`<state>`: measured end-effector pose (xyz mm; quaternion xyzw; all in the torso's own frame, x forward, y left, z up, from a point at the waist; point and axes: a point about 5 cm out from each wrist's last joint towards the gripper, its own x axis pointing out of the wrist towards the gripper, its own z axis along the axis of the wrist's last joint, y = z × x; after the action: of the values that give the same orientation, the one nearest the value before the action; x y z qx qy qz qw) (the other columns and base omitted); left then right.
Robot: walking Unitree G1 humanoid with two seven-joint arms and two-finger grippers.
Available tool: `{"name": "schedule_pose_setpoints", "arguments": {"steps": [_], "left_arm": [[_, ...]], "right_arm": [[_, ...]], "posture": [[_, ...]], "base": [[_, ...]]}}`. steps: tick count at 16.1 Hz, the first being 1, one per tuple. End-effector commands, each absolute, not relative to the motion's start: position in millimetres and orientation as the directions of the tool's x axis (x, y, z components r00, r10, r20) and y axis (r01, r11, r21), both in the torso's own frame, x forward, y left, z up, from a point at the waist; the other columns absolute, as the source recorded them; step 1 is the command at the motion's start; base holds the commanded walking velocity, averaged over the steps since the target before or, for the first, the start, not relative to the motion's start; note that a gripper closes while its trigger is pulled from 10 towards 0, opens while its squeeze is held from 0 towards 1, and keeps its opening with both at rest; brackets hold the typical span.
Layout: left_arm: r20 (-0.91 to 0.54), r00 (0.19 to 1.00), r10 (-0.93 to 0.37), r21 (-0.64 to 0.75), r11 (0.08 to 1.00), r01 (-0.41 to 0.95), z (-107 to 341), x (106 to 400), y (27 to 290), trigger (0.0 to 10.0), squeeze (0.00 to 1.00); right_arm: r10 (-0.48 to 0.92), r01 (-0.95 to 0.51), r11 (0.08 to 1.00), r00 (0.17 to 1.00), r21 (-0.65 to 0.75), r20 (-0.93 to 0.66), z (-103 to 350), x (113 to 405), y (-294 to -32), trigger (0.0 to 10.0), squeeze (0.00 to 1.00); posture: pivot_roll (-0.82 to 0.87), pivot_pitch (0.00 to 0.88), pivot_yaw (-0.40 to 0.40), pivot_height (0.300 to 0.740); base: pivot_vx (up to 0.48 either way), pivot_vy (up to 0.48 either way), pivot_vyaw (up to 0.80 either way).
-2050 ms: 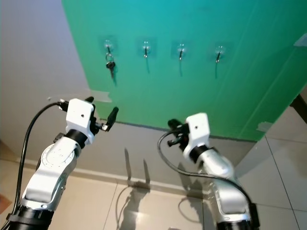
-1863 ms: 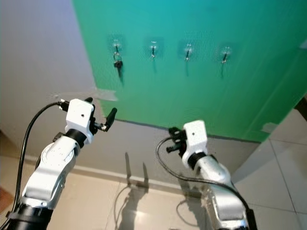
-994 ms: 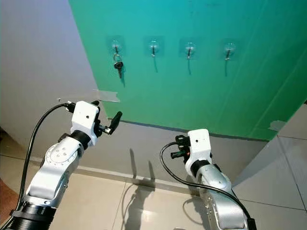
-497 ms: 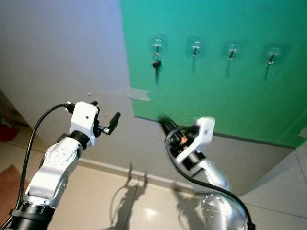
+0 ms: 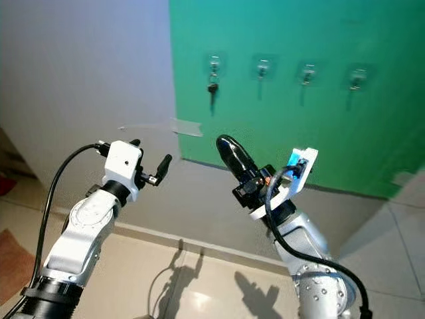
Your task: Hang keys on a hook
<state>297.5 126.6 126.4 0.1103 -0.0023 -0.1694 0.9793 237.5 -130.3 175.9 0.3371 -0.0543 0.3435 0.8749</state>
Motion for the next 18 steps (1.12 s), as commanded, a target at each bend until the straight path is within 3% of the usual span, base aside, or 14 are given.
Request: {"name": "schedule_pose_setpoints", "arguments": {"steps": [1, 2, 4, 6, 12, 18], "left_arm": [[-0.019, 0.946, -0.322, 0.228, 0.92, 0.318, 129, 301, 127, 10.0, 0.0], [-0.02, 0.947, -0.321, 0.226, 0.921, 0.317, 129, 303, 127, 10.0, 0.0], [-0.018, 0.948, -0.318, 0.232, 0.921, 0.313, 129, 305, 127, 10.0, 0.0], [-0.023, 0.955, -0.296, 0.238, 0.926, 0.293, 129, 305, 130, 10.0, 0.0], [-0.02, 0.959, -0.282, 0.246, 0.928, 0.278, 130, 307, 134, 10.0, 0.0], [0.008, 0.977, -0.214, 0.252, 0.946, 0.205, 133, 313, 148, 10.0, 0.0]], "right_arm": [[0.505, -0.539, 0.657, 0.834, 0.528, 0.223, 165, 249, -138, 10.0, 0.0], [0.359, -0.348, 0.792, 0.93, 0.502, 0.077, 148, 264, -151, 10.0, 0.0], [0.148, -0.116, 0.907, 0.988, 0.405, -0.047, 134, 277, -174, 10.0, 0.0], [0.152, -0.129, 0.973, 0.983, 0.191, -0.107, 128, 276, -175, 10.0, 0.0], [0.132, -0.115, 0.98, 0.986, 0.162, -0.103, 123, 276, -162, 10.0, 0.0], [-0.006, 0.02, 0.994, 0.992, 0.111, -0.126, 113, 273, -172, 10.0, 0.0]], "posture": [[-0.13, 0.0, 0.021, 0.74], [-0.13, 0.0, 0.019, 0.74], [-0.13, 0.0, 0.016, 0.74], [-0.13, 0.0, 0.014, 0.74], [-0.13, 0.0, 0.027, 0.74], [-0.12, 0.0, 0.037, 0.74]], "base": [[0.0, 0.0, 0.0], [0.0, 0.0, 0.0], [0.0, 0.0, 0.0], [0.0, 0.0, -0.78], [0.0, 0.0, -0.8], [0.0, 0.0, -0.8]]}}
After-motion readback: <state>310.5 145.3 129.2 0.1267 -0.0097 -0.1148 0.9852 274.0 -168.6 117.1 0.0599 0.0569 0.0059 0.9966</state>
